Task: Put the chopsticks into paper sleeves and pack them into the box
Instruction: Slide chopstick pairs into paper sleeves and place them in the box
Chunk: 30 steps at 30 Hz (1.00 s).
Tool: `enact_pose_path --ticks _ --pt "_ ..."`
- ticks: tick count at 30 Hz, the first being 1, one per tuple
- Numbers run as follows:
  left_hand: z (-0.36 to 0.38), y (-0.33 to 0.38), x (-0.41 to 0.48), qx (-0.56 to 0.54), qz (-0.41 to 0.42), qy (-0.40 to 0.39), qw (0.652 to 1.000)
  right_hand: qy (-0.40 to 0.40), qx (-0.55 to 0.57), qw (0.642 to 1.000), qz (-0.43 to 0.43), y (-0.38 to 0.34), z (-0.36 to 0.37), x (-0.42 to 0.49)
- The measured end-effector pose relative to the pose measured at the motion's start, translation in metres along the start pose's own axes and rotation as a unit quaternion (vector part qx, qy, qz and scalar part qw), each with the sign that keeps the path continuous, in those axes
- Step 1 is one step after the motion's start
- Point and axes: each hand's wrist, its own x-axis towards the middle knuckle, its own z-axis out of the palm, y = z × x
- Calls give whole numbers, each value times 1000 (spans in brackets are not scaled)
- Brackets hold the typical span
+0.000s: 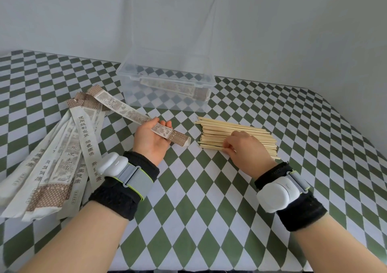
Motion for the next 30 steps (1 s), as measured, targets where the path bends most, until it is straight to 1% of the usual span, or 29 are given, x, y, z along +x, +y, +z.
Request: enact_pose_path --ticks 2,3,6,8,10,13,17,25,30 --pt "0 -1 0 -3 5 -4 1000 8 -16 1000 2 -6 0 1" --pt "0 -1 1 -4 10 -4 1000 18 2 1000 8 -10 0 0" --pt "1 0 2 -23 41 -4 999 60 131 990 7 -25 3 -4" --pt "2 1 1 -39 58 -2 998 83 170 982 -20 -32 10 -8" --pt "2 2 1 -38 60 0 997 99 166 980 -54 -34 18 -10" --pt "2 2 1 -31 54 2 998 107 141 981 -76 -32 24 -9" --pt "3 2 -2 -32 55 1 998 117 119 983 -75 -32 26 -9" --pt "3 3 -5 -11 41 -16 999 135 111 982 -63 -33 27 -8" --pt "2 4 -6 -3 40 -13 999 142 103 983 -59 -32 28 -6"
